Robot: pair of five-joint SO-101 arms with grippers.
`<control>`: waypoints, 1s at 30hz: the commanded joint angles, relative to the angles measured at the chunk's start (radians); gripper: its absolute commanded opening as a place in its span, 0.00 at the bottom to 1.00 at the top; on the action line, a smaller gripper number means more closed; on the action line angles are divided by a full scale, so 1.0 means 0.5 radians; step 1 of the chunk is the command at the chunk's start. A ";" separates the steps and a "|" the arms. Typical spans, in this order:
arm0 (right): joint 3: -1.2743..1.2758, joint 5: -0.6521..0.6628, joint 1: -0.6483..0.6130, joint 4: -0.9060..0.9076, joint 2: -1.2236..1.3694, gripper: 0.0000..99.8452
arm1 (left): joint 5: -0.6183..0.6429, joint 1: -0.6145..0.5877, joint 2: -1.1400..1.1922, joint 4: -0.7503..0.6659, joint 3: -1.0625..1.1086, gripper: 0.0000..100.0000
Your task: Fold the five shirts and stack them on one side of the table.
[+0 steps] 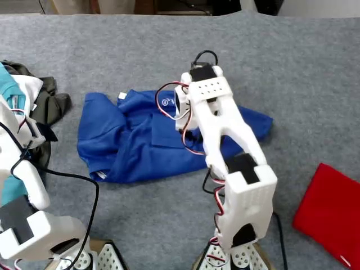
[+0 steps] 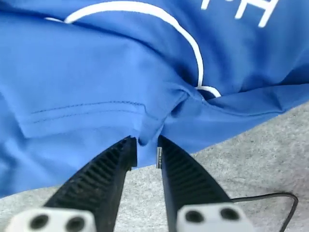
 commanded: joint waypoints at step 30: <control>-0.026 -0.025 0.155 -0.104 0.026 0.02 | -0.009 -0.037 -0.091 0.003 -0.015 0.30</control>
